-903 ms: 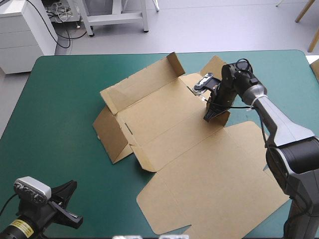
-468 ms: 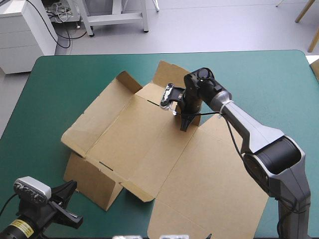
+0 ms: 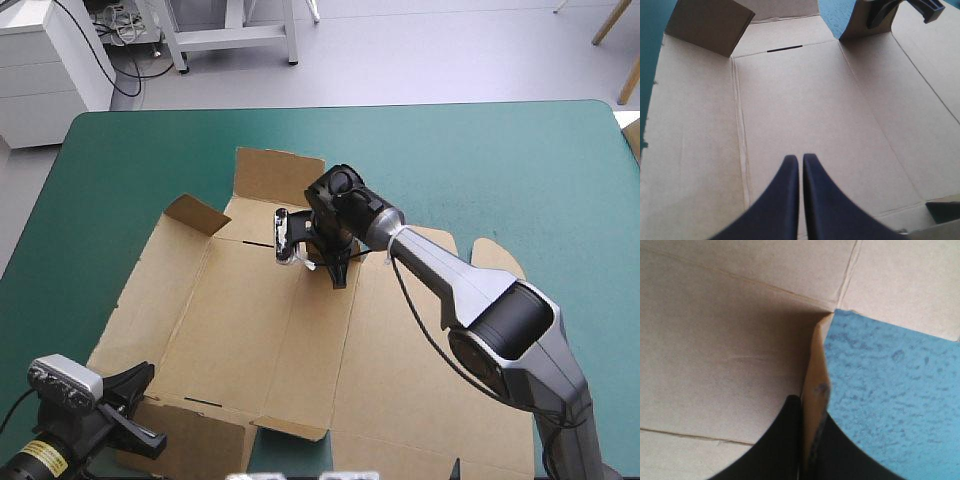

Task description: Fold the box

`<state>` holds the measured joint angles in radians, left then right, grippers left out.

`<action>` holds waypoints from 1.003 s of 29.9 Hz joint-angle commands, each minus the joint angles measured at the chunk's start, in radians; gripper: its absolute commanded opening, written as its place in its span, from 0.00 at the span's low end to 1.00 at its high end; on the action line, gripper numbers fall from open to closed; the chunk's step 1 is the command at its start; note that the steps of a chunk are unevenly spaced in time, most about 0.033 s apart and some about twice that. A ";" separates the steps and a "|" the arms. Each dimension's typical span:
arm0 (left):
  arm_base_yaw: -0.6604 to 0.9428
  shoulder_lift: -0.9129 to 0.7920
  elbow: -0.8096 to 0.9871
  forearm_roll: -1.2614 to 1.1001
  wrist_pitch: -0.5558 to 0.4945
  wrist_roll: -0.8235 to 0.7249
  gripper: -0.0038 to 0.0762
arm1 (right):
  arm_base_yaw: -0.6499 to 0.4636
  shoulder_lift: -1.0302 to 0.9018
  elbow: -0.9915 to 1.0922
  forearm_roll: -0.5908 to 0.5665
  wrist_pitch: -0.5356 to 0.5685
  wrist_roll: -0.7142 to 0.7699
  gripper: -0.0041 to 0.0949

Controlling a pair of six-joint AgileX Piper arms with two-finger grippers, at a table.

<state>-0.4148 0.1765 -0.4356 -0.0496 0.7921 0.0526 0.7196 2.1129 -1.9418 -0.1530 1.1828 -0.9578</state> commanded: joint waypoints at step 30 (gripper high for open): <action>-0.008 0.012 -0.023 -0.010 -0.074 -0.007 0.06 | -0.020 -0.187 -0.167 -0.102 -0.013 0.283 0.49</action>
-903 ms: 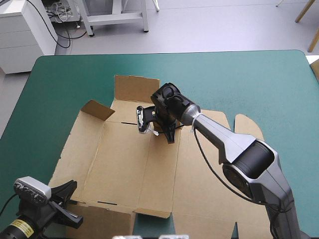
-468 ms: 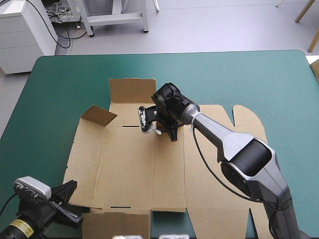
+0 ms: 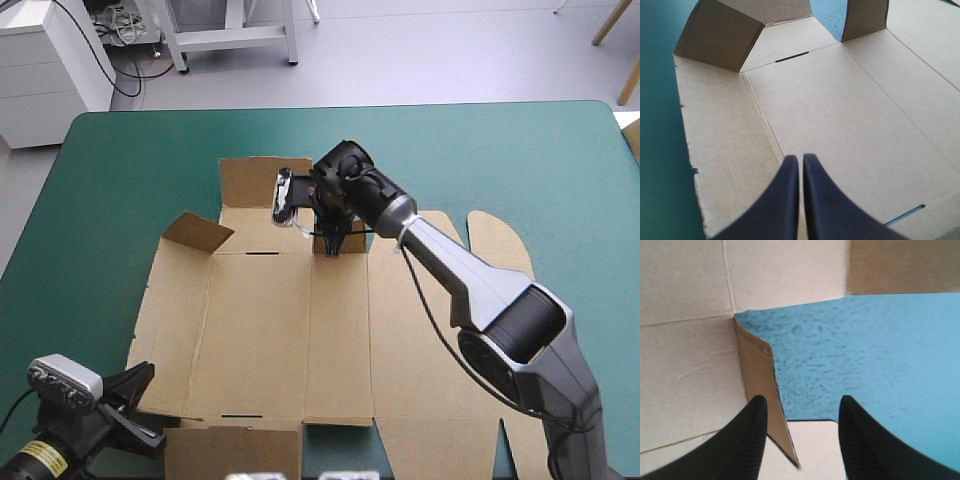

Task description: Fold the box

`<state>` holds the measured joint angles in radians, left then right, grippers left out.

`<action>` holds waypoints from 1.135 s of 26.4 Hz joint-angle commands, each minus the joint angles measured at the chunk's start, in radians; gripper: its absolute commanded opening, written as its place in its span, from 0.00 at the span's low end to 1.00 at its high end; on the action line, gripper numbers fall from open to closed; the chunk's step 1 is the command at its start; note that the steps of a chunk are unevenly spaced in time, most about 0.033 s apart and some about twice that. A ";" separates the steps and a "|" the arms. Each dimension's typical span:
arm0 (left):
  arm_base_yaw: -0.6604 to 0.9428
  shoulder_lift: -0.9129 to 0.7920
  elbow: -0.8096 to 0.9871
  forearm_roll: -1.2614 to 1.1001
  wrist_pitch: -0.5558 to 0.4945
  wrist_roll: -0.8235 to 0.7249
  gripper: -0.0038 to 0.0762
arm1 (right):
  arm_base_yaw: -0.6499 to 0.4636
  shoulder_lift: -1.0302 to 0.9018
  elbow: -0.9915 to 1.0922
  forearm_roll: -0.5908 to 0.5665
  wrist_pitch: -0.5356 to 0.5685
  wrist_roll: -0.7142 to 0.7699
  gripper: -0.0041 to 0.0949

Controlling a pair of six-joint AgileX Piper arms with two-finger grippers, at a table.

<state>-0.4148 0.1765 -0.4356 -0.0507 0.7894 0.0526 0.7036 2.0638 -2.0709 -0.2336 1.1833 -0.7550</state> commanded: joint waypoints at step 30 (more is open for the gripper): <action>-0.008 0.012 -0.023 -0.009 -0.071 -0.007 0.06 | -0.004 -1.256 1.058 -0.019 -0.169 0.865 0.03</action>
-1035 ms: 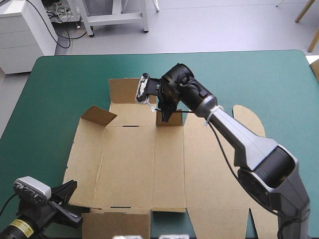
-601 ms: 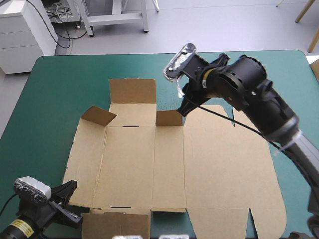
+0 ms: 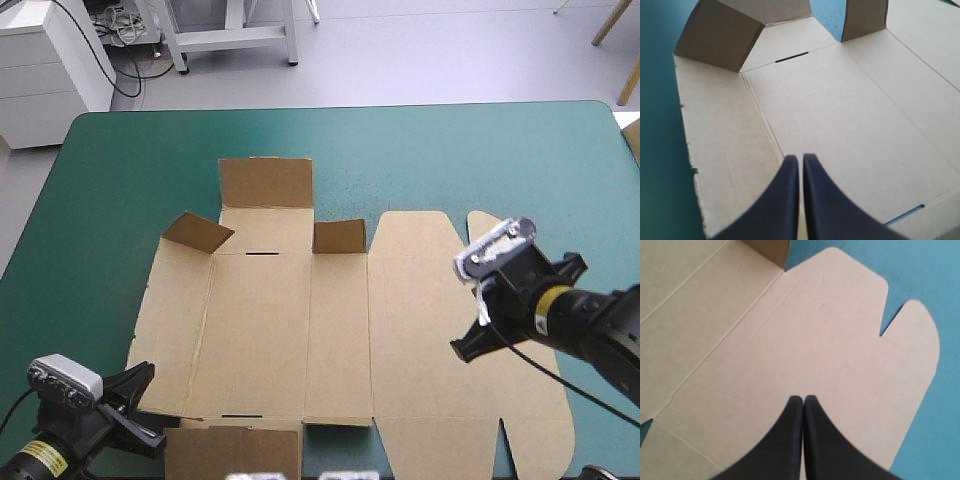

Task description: Fold the box

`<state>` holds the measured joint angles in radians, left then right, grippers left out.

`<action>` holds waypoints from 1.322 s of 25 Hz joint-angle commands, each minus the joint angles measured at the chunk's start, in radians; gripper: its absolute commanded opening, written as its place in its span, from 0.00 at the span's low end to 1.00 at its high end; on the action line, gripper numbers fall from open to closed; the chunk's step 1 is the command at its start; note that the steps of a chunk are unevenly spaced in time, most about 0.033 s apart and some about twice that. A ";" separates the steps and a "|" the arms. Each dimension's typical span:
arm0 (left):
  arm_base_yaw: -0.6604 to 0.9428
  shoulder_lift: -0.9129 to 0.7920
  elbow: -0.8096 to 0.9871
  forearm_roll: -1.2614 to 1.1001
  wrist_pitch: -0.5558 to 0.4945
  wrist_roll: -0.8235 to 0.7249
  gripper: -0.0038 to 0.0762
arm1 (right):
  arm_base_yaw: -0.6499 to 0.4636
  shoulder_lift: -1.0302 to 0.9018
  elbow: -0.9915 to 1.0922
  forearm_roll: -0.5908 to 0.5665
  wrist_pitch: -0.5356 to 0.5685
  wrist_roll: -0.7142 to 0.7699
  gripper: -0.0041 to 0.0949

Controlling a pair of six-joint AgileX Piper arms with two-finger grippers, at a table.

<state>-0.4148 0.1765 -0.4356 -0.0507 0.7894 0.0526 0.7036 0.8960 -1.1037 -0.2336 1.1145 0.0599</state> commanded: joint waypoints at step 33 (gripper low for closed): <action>-0.008 0.044 -0.055 -0.034 -0.039 -0.003 0.64 | -0.004 -0.618 0.679 0.034 -0.516 0.174 0.03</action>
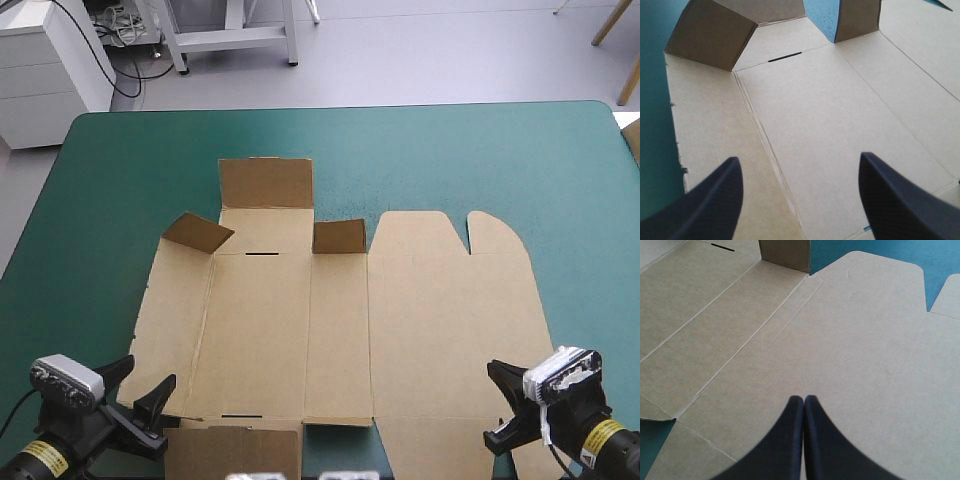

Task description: Fold the box

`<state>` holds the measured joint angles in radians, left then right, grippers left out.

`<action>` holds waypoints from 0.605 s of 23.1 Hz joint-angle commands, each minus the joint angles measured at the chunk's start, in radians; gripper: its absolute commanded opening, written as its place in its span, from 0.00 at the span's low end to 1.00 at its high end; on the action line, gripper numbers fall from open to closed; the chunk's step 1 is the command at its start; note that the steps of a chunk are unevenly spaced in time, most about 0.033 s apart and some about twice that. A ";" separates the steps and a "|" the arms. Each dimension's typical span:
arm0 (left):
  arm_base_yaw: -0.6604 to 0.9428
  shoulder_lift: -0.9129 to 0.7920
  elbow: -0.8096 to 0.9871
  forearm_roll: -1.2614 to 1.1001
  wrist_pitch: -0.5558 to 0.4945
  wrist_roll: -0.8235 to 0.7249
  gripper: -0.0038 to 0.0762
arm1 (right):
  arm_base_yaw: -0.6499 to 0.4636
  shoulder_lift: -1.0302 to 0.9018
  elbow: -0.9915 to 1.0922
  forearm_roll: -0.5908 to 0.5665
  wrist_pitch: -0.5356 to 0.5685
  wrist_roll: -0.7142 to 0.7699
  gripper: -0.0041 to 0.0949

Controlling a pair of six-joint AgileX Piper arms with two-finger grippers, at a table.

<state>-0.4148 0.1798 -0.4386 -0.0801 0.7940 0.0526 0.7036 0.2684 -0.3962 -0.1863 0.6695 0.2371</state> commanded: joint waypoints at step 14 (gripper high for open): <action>-0.008 0.686 -0.468 0.022 0.281 -0.024 0.64 | -0.004 0.010 -0.028 -0.014 -0.071 -0.003 0.03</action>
<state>-0.4148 0.7807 -0.8287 -0.0703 1.0537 0.0461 0.7036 0.2684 -0.3962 -0.1860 0.6672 0.2371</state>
